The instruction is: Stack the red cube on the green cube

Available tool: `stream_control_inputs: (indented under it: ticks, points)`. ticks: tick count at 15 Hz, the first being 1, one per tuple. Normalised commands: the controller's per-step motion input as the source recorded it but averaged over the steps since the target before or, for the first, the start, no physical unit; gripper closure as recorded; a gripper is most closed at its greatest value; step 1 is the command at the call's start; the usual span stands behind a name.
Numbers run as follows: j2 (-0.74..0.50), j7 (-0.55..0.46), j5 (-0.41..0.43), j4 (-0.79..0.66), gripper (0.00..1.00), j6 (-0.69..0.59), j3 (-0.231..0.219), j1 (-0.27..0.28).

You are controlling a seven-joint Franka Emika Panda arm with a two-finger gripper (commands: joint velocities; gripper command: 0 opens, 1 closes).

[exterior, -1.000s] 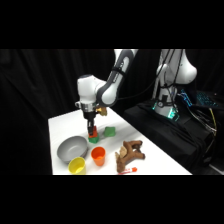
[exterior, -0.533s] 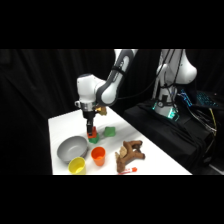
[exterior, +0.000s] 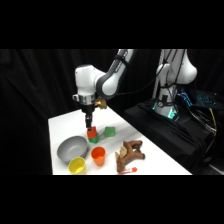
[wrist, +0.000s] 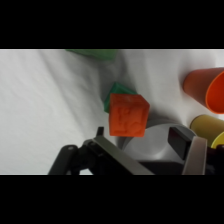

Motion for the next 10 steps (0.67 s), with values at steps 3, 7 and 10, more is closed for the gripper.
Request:
stream_control_inputs:
  ticks: [3, 7, 10]
  points:
    - [-0.48, 0.17, -0.264, -0.21, 0.0, -0.29, -0.115, 0.141]
    - [-0.46, 0.11, -0.202, -0.18, 0.0, -0.34, -0.038, 0.088]
    - [-0.41, 0.12, -0.207, -0.18, 0.0, -0.27, -0.007, 0.054]
